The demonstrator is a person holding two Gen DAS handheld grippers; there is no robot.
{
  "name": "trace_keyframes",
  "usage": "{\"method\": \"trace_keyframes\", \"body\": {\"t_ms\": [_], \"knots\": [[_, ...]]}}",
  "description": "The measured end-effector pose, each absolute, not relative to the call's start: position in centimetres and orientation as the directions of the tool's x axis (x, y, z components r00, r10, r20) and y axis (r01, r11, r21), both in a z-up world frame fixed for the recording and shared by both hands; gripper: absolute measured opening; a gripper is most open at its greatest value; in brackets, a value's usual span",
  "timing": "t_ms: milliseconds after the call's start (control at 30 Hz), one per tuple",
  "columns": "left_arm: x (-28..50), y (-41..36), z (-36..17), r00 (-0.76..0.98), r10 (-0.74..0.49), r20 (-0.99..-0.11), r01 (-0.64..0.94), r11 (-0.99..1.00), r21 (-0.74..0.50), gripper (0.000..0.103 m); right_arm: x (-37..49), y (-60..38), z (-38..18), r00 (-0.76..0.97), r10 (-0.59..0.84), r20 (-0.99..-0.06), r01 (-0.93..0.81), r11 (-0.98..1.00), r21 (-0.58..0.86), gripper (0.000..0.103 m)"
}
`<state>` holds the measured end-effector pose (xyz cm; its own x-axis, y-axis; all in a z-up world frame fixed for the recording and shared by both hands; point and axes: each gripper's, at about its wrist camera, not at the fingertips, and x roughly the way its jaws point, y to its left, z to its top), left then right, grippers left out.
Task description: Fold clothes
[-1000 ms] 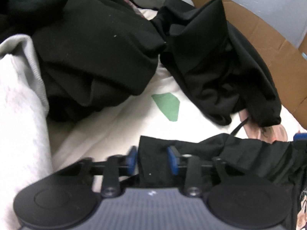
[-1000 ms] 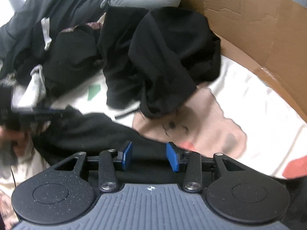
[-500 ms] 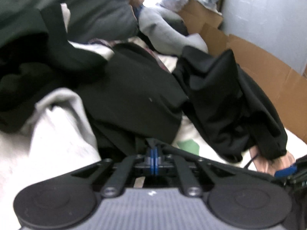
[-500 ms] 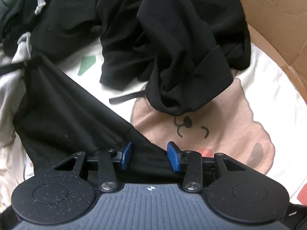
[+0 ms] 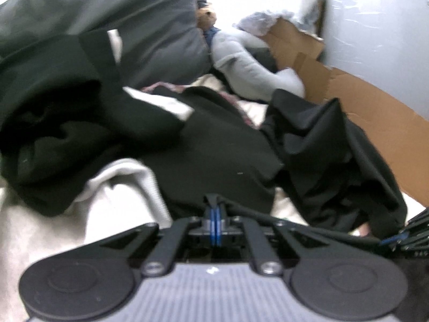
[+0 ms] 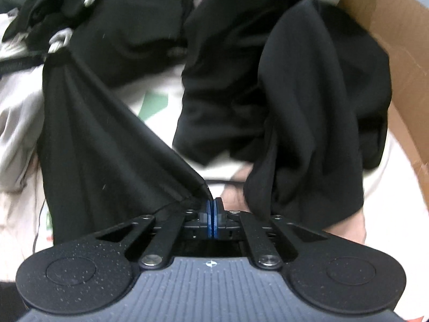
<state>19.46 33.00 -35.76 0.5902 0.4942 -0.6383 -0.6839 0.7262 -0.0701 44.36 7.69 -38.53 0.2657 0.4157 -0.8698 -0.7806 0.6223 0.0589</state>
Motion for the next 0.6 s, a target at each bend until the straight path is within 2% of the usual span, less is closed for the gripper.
{"method": "trace_keyframes", "body": {"t_ms": [200, 333, 400, 433, 467, 500, 533, 600], "knots": [[19.2, 33.5, -36.0, 0.522, 0.555, -0.647, -0.731, 0.682, -0.005, 0.002, 45.0, 10.9, -38.9, 0.322, 0.397, -0.860, -0.773, 0.634, 0.003, 0.000], [19.8, 33.8, -36.6, 0.485, 0.538, -0.690, -0.738, 0.674, 0.007, 0.008, 45.4, 13.1, -40.2, 0.346, 0.350, -0.871, -0.756, 0.654, -0.037, 0.002], [20.0, 33.2, -36.3, 0.482, 0.548, -0.684, -0.733, 0.679, 0.027, 0.019, 45.3, 13.2, -40.2, 0.342, 0.343, -0.875, -0.752, 0.658, -0.036, 0.005], [20.1, 32.7, -36.0, 0.491, 0.551, -0.675, -0.726, 0.687, 0.033, 0.036, 45.2, 13.0, -39.8, 0.343, 0.350, -0.872, -0.752, 0.659, -0.031, 0.006], [20.1, 32.1, -35.7, 0.503, 0.552, -0.665, -0.716, 0.697, 0.037, 0.050, 45.1, 12.6, -39.2, 0.341, 0.367, -0.866, -0.752, 0.659, -0.017, 0.025], [20.2, 31.5, -35.4, 0.516, 0.554, -0.653, -0.705, 0.708, 0.044, 0.052, 44.9, 11.8, -38.3, 0.335, 0.397, -0.855, -0.757, 0.654, 0.007, 0.041], [20.4, 30.9, -35.1, 0.528, 0.553, -0.645, -0.693, 0.719, 0.050, 0.052, 44.7, 11.1, -37.5, 0.336, 0.414, -0.846, -0.762, 0.647, 0.014, 0.045], [20.8, 29.7, -34.5, 0.546, 0.548, -0.634, -0.672, 0.738, 0.058, 0.052, 44.2, 9.3, -35.7, 0.345, 0.434, -0.832, -0.775, 0.632, 0.009, 0.045]]}}
